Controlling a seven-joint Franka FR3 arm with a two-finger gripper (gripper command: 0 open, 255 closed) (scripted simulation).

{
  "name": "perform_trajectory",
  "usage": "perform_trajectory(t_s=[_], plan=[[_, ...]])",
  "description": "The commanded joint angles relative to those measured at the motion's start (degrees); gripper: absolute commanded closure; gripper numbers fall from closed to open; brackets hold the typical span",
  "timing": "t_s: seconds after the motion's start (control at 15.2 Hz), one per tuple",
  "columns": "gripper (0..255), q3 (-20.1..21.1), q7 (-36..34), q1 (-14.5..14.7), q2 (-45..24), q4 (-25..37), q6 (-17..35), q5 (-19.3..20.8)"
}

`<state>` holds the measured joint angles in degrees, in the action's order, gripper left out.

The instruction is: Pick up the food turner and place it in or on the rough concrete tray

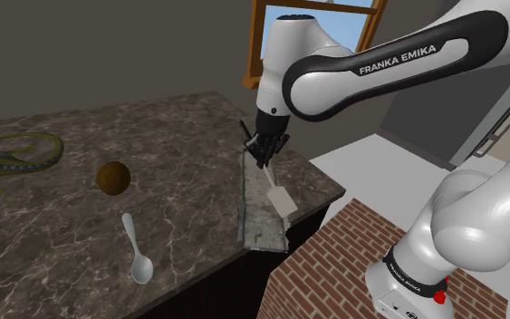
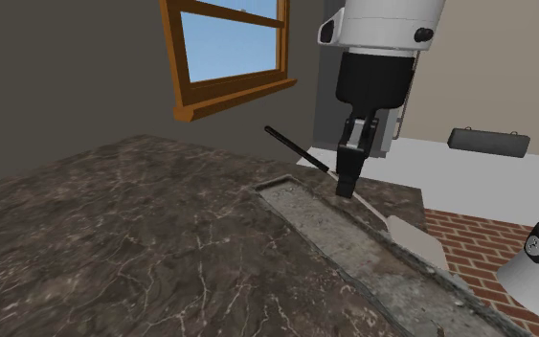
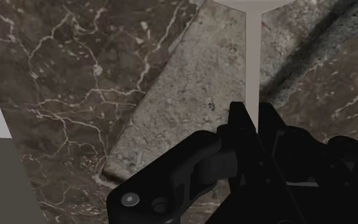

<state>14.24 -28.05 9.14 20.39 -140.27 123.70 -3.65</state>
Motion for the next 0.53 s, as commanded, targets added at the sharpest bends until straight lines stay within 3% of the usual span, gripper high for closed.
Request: perform_trajectory(t_s=[0.0, 0.46], plan=[[255, 0.23, -0.23, 0.01, -0.77, -1.04, 1.83, 0.07], [255, 0.71, -0.69, -0.12, -3.16, -3.73, 6.87, 0.41]])
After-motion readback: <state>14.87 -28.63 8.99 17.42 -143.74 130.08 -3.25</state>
